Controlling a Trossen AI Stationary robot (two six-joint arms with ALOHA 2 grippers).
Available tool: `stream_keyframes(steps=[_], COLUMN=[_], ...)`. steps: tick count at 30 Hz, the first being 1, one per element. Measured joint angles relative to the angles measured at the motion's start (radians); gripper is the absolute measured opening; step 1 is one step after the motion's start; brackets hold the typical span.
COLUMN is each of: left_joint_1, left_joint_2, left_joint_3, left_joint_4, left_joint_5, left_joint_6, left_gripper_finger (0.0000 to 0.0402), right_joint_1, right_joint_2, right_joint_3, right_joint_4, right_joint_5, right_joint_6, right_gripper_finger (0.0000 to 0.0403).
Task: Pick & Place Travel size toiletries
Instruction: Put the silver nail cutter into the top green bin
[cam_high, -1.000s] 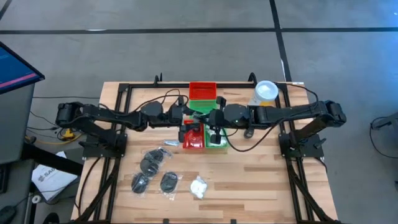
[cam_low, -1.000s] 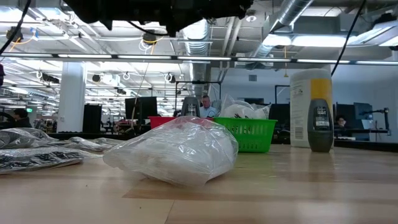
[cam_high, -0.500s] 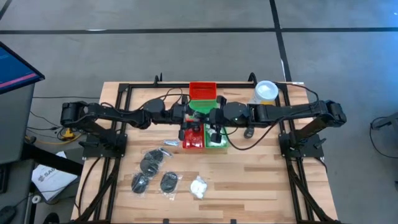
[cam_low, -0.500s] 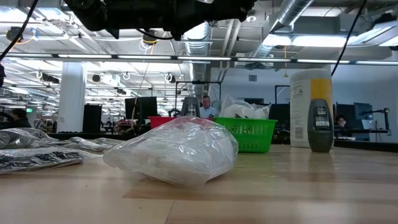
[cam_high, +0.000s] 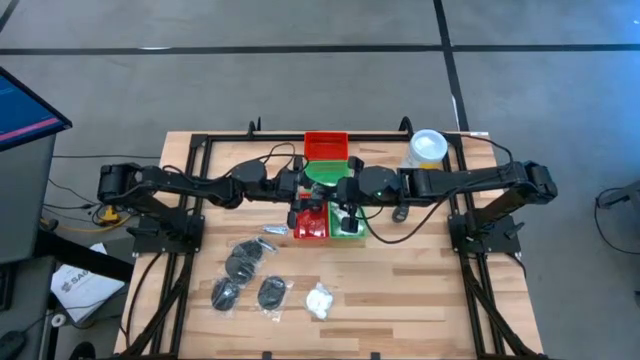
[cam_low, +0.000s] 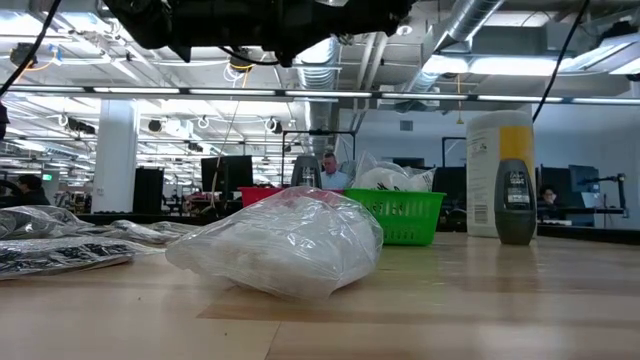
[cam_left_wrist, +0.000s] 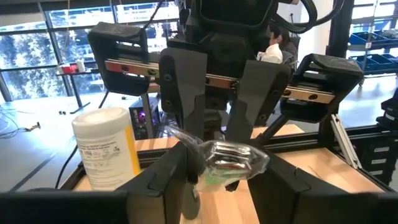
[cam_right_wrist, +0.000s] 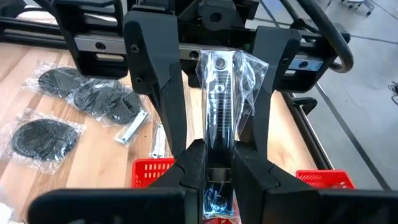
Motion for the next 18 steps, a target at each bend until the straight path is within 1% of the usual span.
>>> stream_keyframes(steps=[2,4,6,8,10,13,18], left_joint_1=[0.001,0.001,0.001,0.001,0.001,0.001,0.004], left_joint_2=[-0.007,-0.027,-0.054,-0.095,-0.117,-0.123,-0.116], left_joint_3=[0.000,0.002,0.002,0.001,0.003,0.001,0.002], left_joint_4=[0.007,0.007,-0.031,-0.093,-0.110,-0.149,-0.156], left_joint_5=[0.001,0.001,0.001,0.001,0.001,0.001,-0.001], left_joint_6=[-0.004,-0.004,0.005,0.010,0.014,0.016,0.044], left_gripper_finger=[0.0148,0.0150,0.0148,0.0142,0.0135,0.0126,0.0120], right_joint_1=[0.000,-0.003,-0.011,-0.016,-0.017,-0.017,-0.008], right_joint_2=[-0.005,0.001,-0.001,-0.002,-0.002,-0.002,-0.001], right_joint_3=[-0.006,-0.007,-0.007,-0.005,-0.005,-0.005,-0.006], right_joint_4=[-0.048,-0.057,-0.083,-0.072,-0.062,-0.046,-0.031], right_joint_5=[0.011,0.015,0.016,0.015,0.015,0.013,0.008], right_joint_6=[0.000,0.000,0.006,0.023,0.022,0.011,0.007], right_gripper_finger=[0.0045,0.0045,0.0045,0.0045,0.0045,0.0045,0.0045])
